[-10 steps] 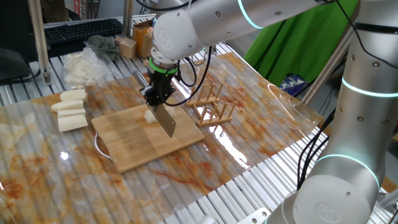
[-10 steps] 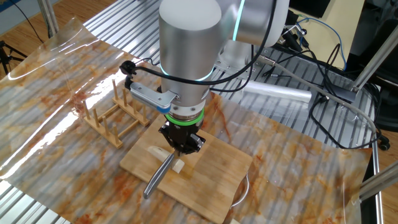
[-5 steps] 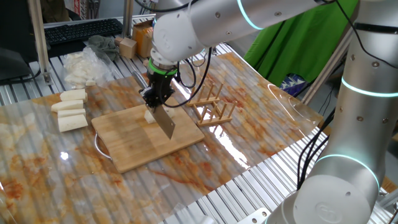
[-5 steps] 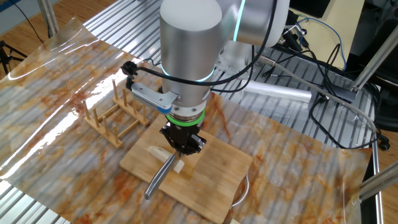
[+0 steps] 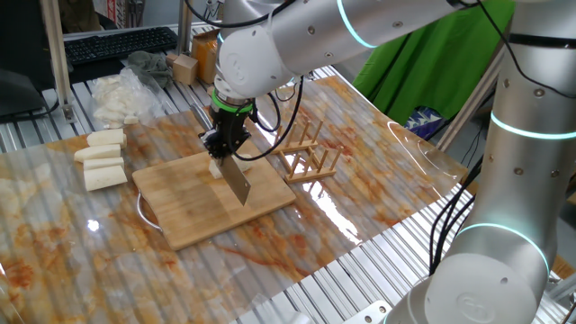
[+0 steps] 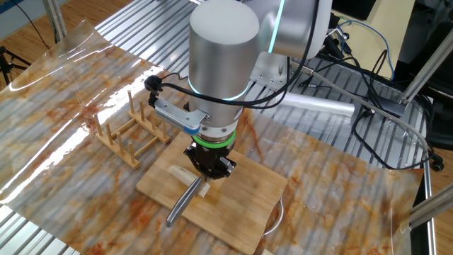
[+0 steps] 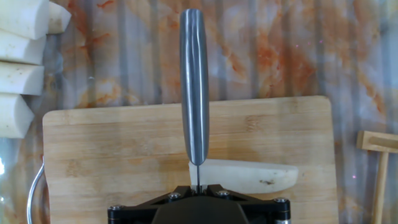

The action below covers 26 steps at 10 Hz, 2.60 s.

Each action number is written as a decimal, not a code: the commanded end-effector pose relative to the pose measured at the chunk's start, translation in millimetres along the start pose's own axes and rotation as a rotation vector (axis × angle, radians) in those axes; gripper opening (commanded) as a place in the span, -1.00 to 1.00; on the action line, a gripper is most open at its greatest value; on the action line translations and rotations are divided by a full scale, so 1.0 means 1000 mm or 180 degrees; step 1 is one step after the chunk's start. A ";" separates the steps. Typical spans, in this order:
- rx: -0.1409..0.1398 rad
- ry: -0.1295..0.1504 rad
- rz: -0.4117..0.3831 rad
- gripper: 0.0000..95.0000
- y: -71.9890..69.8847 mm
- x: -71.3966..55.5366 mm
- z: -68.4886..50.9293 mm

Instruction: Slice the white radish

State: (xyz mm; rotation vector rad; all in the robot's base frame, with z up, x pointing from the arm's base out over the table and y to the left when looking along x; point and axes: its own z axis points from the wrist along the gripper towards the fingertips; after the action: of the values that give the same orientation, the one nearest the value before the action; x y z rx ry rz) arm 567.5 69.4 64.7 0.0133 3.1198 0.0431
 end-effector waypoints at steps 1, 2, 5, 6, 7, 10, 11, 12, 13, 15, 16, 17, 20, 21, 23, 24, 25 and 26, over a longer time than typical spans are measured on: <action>0.0000 0.0009 0.0012 -1.00 -0.002 0.003 -0.006; -0.0001 0.0006 0.0010 -1.00 -0.002 0.003 -0.006; 0.0003 -0.0002 0.0008 -1.00 -0.003 0.004 -0.009; 0.0007 -0.0016 0.0011 -1.00 -0.001 0.003 -0.004; 0.0002 -0.0023 0.0019 -1.00 0.002 0.001 0.005; 0.0074 0.0008 0.0010 -1.00 0.006 -0.003 0.017; 0.0065 -0.0002 0.0019 -1.00 0.006 -0.003 0.017; 0.0043 0.0019 0.0032 -1.00 0.006 -0.002 0.015; 0.0051 0.0028 0.0032 -1.00 0.005 -0.001 0.012; 0.0055 0.0030 0.0022 -1.00 0.004 0.000 0.009; 0.0060 0.0028 0.0018 -1.00 0.004 0.000 0.008; 0.0065 0.0028 0.0015 -1.00 0.003 0.001 0.005; 0.0069 0.0032 -0.0001 -1.00 0.000 0.004 -0.002; 0.0064 0.0033 0.0002 -1.00 0.001 0.004 -0.001; 0.0032 -0.0006 0.0038 -1.00 0.005 0.006 0.018; 0.0012 -0.0086 0.0067 -1.00 0.008 0.008 0.034; 0.0057 -0.0079 0.0078 -1.00 0.009 0.011 0.037; 0.0069 -0.0064 0.0069 -1.00 0.009 0.011 0.035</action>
State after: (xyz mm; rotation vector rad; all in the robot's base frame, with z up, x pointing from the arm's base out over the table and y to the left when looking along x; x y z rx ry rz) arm 555.2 78.5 48.6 0.0572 3.0833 0.0031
